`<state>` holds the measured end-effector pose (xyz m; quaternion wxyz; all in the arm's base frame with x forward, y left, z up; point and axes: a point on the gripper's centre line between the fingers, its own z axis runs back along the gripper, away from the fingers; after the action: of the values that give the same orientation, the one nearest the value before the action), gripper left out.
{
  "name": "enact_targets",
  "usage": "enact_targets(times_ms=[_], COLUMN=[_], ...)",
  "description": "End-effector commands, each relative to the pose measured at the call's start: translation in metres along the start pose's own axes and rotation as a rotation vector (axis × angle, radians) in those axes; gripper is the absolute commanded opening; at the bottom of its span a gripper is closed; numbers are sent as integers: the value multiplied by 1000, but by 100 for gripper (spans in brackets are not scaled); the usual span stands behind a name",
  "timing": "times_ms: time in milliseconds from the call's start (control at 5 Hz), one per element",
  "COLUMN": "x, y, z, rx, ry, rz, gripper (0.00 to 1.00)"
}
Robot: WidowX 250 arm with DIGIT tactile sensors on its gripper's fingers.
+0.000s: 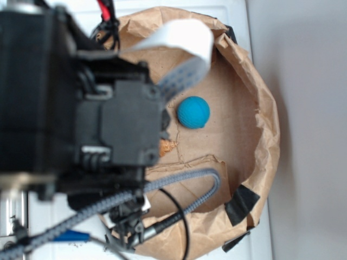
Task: Grab the blue block.
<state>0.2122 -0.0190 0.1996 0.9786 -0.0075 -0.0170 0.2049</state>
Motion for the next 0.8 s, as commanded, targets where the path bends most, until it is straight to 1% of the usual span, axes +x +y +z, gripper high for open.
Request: enact_targets(times_ms=[0, 200, 400, 600], x=[25, 47, 68, 68], y=[34, 49, 55, 55], z=[-65, -100, -109, -109], rx=[-51, -16, 13, 13], ry=[-76, -67, -41, -41], rz=[146, 258, 350, 350], gripper=[100, 100, 100, 100])
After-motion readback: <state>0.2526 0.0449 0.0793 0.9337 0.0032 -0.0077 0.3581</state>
